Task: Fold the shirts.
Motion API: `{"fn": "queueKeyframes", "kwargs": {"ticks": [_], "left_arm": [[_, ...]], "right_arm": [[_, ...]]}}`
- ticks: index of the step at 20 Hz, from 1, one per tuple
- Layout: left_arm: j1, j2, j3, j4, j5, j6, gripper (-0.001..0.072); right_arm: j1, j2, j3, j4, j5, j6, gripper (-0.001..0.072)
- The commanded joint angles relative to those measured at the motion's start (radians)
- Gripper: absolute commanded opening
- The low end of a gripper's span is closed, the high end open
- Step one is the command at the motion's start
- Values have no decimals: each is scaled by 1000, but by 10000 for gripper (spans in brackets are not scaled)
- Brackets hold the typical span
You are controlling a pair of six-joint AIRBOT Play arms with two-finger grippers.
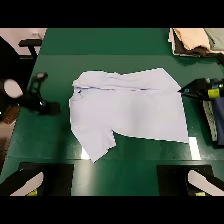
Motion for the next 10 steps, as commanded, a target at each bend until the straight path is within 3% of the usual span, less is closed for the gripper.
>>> {"fn": "queueKeyframes", "kwargs": {"ticks": [1, 5, 10], "left_arm": [[5, 50, -233, -181, 119, -5, 407], [5, 49, -344, -319, 235, 48, 407], [-107, 49, -364, -326, 320, 45, 406]], "right_arm": [[-26, 122, -156, 47, -41, -11, 436], [-25, 203, -206, 48, -79, -11, 436], [-26, 219, -209, 47, -76, -11, 436]]}}
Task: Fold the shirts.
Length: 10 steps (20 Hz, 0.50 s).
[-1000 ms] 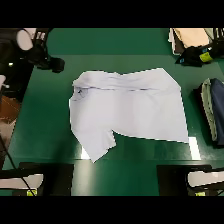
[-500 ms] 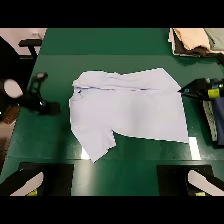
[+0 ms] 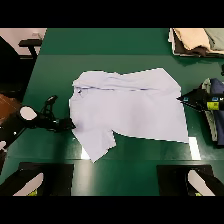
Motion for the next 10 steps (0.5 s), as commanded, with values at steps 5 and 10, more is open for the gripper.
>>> {"fn": "queueKeyframes", "kwargs": {"ticks": [5, 10], "left_arm": [[-74, 3, -3, -31, 84, -2, 23], [-74, 8, 100, -28, 29, 7, 23]], "right_arm": [[-86, 16, -12, -109, 55, 0, 436], [-312, 16, -135, -472, 80, 79, 468]]}}
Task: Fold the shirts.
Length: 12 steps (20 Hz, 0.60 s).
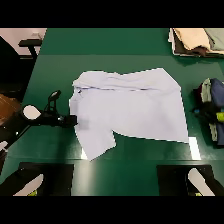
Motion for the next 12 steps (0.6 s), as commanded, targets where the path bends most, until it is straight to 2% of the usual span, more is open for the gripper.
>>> {"fn": "queueKeyframes", "kwargs": {"ticks": [1, 5, 6, 7, 12], "left_arm": [[-3, 2, 64, -1, -35, 8, 23], [-3, 2, 90, -2, -27, 8, 23], [-3, 2, 90, -2, -30, 8, 23], [-3, 2, 90, -2, -30, 8, 23], [-3, 2, 90, -4, -34, 7, 23]], "right_arm": [[-153, -3, -114, -204, 8, 37, 579], [-264, -80, -270, -137, -56, 41, 572], [-264, -103, -296, -138, -79, 55, 546], [-260, -123, -314, -135, -100, 56, 490], [-162, -214, -328, -113, -196, 72, 477]]}}
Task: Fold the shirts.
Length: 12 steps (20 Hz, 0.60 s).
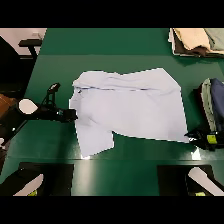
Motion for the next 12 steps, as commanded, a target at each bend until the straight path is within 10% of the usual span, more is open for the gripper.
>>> {"fn": "queueKeyframes", "kwargs": {"ticks": [1, 5, 12], "left_arm": [[1, 1, 3, -1, -2, -1, 23], [1, 1, 10, 1, -20, 0, 22], [1, 140, 359, 90, -72, -1, 22]], "right_arm": [[79, -65, -21, -12, -102, 13, 377], [213, -39, 5, -14, -157, 11, 15], [386, 193, 417, -14, -101, 12, 15]]}}
